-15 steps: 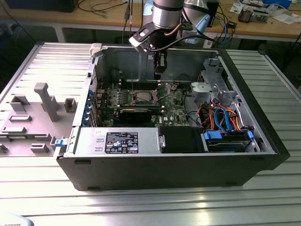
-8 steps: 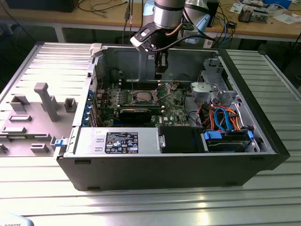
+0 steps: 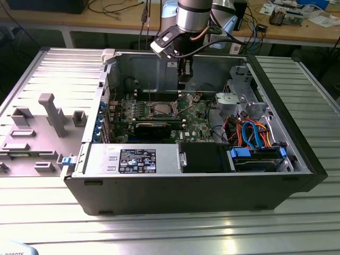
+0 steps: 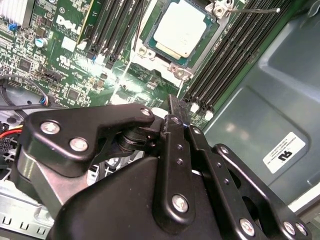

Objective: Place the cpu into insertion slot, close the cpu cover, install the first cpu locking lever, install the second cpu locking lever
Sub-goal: 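Close the cpu cover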

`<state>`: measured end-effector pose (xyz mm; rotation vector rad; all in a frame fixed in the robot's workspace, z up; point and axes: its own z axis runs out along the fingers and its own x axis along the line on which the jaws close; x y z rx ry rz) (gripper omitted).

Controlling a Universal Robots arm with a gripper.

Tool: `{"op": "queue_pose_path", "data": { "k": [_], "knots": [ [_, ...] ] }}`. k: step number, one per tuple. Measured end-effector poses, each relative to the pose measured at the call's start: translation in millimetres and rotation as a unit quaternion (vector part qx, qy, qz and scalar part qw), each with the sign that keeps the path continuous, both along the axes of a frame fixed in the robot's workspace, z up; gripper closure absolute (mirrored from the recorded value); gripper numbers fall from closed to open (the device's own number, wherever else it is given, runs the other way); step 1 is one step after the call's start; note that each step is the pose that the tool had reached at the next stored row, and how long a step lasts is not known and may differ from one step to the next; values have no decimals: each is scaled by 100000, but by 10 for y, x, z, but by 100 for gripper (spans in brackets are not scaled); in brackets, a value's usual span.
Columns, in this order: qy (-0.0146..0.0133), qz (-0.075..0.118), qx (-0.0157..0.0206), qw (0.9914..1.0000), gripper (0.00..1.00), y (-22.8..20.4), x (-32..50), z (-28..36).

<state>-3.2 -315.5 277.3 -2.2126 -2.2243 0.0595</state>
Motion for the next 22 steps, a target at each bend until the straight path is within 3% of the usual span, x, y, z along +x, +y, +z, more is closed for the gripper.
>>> {"op": "queue_pose_path", "data": {
  "k": [9, 22],
  "knots": [
    [0, -1, 2, 100000, 89, 0, 97, 0],
    [1, 11, -1, 100000, 89, -4, 108, -1]
  ]
}}
